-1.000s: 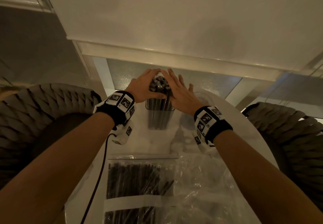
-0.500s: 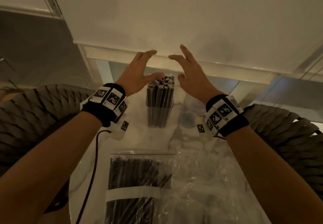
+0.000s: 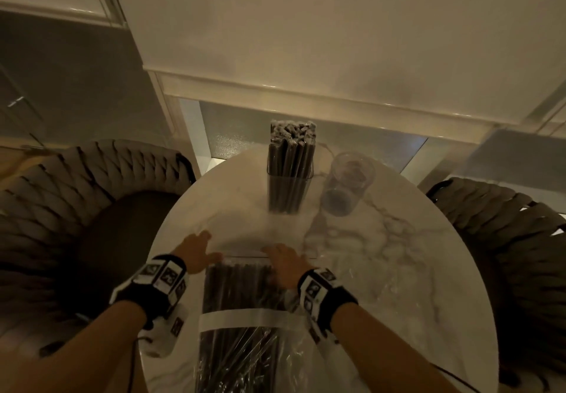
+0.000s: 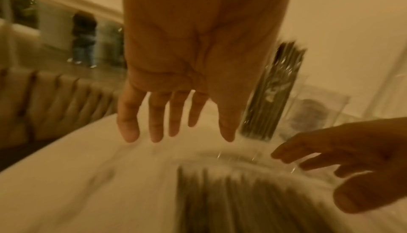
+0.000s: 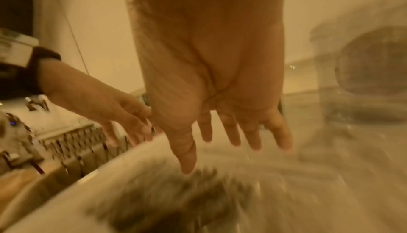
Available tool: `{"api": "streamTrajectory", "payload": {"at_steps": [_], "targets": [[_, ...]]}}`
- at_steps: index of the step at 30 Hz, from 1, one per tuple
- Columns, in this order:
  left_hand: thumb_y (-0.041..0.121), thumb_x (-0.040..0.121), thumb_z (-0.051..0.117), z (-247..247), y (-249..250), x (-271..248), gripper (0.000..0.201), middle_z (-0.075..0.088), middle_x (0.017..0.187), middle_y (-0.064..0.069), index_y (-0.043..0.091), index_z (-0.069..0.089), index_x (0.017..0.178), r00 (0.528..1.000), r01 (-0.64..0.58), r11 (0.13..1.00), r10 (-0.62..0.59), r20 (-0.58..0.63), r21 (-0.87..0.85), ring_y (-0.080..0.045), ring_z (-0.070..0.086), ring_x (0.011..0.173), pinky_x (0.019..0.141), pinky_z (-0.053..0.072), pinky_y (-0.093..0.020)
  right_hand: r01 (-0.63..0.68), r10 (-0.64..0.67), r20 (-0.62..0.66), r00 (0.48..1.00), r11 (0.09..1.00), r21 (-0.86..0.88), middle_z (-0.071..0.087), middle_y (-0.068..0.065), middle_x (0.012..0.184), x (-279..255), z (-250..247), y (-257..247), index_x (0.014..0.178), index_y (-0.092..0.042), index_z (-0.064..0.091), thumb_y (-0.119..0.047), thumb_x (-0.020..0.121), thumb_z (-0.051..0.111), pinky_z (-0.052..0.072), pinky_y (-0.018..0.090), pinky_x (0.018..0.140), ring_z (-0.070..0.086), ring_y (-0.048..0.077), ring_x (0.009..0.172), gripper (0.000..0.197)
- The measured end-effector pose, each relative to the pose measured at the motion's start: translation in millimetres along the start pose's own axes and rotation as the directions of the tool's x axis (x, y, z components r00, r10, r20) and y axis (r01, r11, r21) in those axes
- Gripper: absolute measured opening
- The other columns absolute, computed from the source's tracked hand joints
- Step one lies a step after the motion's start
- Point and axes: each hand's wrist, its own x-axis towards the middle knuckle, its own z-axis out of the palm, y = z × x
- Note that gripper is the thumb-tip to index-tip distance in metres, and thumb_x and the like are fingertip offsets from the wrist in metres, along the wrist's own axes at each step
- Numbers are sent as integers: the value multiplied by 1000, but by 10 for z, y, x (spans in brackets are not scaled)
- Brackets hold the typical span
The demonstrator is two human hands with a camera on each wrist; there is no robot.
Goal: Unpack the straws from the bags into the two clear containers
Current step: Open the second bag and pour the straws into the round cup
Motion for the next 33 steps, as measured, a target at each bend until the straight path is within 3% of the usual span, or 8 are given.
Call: {"api": "streamTrajectory", "payload": {"at_steps": [4,9,11,17,20,23,27,33], "targets": [[55,85,55,440,-209,69,83,26,149,-21,5,22,143,981,194,978,-195,-4,-70,-41,28,136,110,32,-46,-87,80,-95,992,993,-75,22,13,152,30,295,53,148,-18,18,-29,89,62,21,66,109,23,43,138,75],[26,84,69,513,41,-71,50,55,123,-23,-2,49,121,976,146,888,-201,-84,-435,-38,51,117,89,41,-35,-184,164,-177,971,977,-108,28,16,148,86,337,74,146,-16,22,-28,91,58,20,64,108,28,41,134,67],[27,86,66,400,128,-136,30,64,96,-21,-2,62,93,985,79,855,-147,-93,-513,-39,59,106,80,44,-34,-182,173,-164,971,982,-43,29,17,145,27,282,89,143,-17,29,-28,92,56,19,64,109,28,41,133,59],[16,93,54,-317,418,-724,11,68,102,-1,22,62,98,972,-233,592,176,-159,-771,-20,63,98,88,50,-34,121,-21,-366,930,960,252,52,13,125,-485,-388,30,134,-18,48,-36,89,61,41,47,101,51,31,116,50],[20,91,56,-659,385,-990,16,68,106,-3,18,62,106,910,-401,622,188,-369,-673,-19,65,100,88,51,-34,386,-181,-506,843,859,336,63,1,90,-927,-711,-180,112,-10,66,-21,82,72,42,5,72,56,3,76,32],[40,87,60,-815,449,-1221,28,68,94,-2,15,61,99,696,-428,770,-53,-716,-473,-15,65,85,77,52,-30,545,-242,-678,694,792,276,61,-4,88,-1241,-822,-468,111,-14,68,-13,78,73,36,1,64,50,-3,69,34],[53,83,56,-850,769,-1591,44,70,85,-4,12,65,97,862,-436,476,-23,-506,-764,-17,71,74,62,55,-27,619,-292,-737,609,757,212,67,8,109,-1277,-667,-789,122,-13,64,-4,76,69,35,0,73,60,13,89,47],[7,83,65,-820,766,-1665,4,74,72,-4,6,69,82,834,-475,499,-6,-551,-725,-18,71,72,59,57,-17,654,-443,-618,650,740,158,59,10,115,-1311,-326,-871,142,-19,43,-19,88,63,49,33,81,55,19,88,57]]}}
